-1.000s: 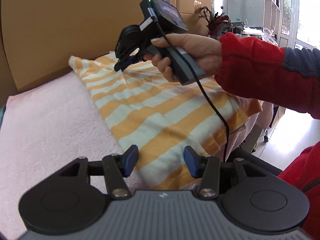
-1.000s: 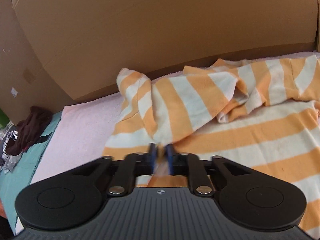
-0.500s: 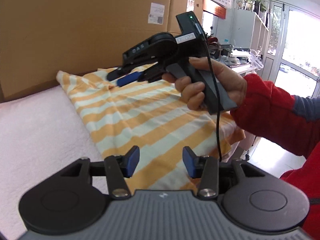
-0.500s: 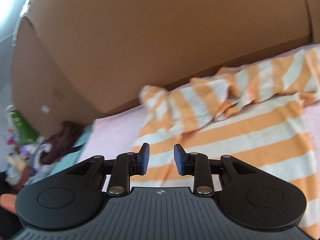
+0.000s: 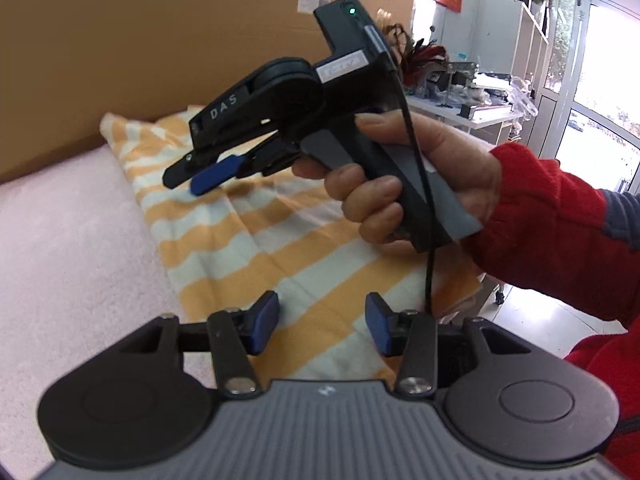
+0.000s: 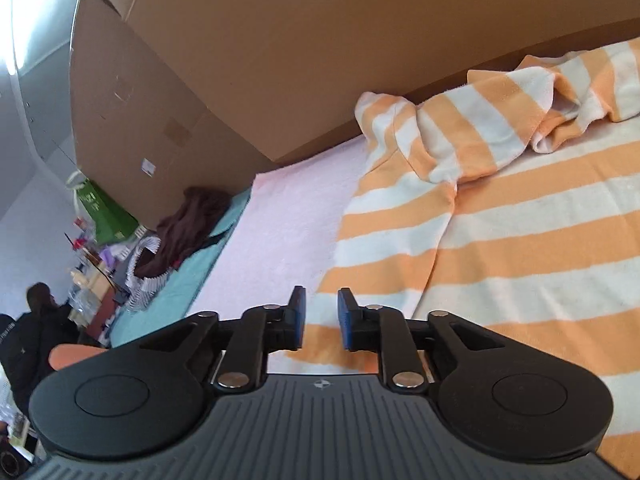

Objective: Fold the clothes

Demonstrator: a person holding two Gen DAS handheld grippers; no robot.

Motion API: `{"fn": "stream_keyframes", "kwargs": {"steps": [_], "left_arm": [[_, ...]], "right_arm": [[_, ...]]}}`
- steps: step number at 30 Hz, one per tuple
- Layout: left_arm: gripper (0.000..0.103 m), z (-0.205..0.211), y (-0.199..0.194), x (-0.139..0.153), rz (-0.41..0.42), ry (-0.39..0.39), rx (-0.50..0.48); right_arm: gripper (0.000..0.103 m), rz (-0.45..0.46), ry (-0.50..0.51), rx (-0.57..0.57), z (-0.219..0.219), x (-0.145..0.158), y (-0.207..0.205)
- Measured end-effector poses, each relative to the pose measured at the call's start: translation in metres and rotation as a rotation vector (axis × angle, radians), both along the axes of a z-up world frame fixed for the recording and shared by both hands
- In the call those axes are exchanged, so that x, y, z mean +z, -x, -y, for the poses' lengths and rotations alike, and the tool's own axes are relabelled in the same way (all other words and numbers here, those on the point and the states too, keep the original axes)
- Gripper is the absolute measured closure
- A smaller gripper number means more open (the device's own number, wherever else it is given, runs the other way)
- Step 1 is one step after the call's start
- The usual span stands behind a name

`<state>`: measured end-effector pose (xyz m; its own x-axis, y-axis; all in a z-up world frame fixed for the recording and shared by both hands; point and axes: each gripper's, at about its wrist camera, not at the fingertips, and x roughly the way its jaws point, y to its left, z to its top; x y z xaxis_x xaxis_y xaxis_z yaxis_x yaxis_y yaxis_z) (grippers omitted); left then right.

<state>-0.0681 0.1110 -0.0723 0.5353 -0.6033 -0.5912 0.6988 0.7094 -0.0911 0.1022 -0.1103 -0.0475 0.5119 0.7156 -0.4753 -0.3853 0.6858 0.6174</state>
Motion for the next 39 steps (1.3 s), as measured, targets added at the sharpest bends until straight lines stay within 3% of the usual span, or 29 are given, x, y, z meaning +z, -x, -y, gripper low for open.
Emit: {"fn": "stream_keyframes", "kwargs": {"steps": [2, 4, 6, 9, 14, 16, 19, 23, 26, 29, 32, 34, 36, 39], "left_arm": [[0.052, 0.001, -0.001, 0.0, 0.004, -0.016, -0.01], [0.052, 0.003, 0.002, 0.004, 0.015, -0.046, -0.037], [0.052, 0.006, 0.001, 0.011, 0.068, -0.105, -0.033], [0.051, 0.007, -0.023, 0.031, 0.163, -0.14, 0.017], [0.051, 0.032, -0.11, 0.059, 0.181, -0.163, 0.215], [0.038, 0.047, -0.148, 0.06, 0.154, -0.182, 0.308], [0.04, 0.07, -0.199, 0.053, 0.094, -0.205, 0.43], [0.04, 0.099, -0.243, 0.035, 0.106, -0.219, 0.489], [0.042, 0.112, -0.266, 0.009, 0.073, -0.225, 0.529], [0.039, 0.11, -0.265, 0.002, 0.083, -0.202, 0.55], [0.023, 0.108, -0.264, -0.004, 0.093, -0.179, 0.57], [0.003, 0.103, -0.267, -0.007, 0.067, -0.152, 0.581], [0.004, 0.094, -0.272, -0.008, 0.013, -0.102, 0.581], [0.003, 0.088, -0.272, -0.008, 0.005, -0.07, 0.567]], "right_arm": [[0.096, 0.001, 0.043, -0.067, 0.005, -0.007, -0.003], [0.097, -0.014, 0.016, -0.143, 0.03, -0.006, 0.003], [0.074, 0.004, 0.03, -0.239, 0.055, -0.001, 0.012], [0.072, 0.104, 0.106, -0.383, 0.092, 0.012, 0.029], [0.072, 0.218, 0.219, -0.486, 0.127, 0.02, 0.042], [0.072, 0.237, 0.255, -0.493, 0.131, 0.013, 0.042], [0.072, 0.218, 0.263, -0.474, 0.136, 0.001, 0.039], [0.073, 0.17, 0.263, -0.453, 0.138, -0.004, 0.031], [0.073, 0.163, 0.292, -0.445, 0.134, -0.004, 0.031], [0.075, 0.16, 0.319, -0.442, 0.13, -0.005, 0.031], [0.073, 0.17, 0.356, -0.431, 0.122, -0.004, 0.033], [0.065, 0.182, 0.391, -0.416, 0.114, -0.003, 0.033], [0.035, 0.188, 0.368, -0.358, 0.111, -0.003, 0.03], [0.011, 0.192, 0.358, -0.279, 0.104, -0.002, 0.025]]}}
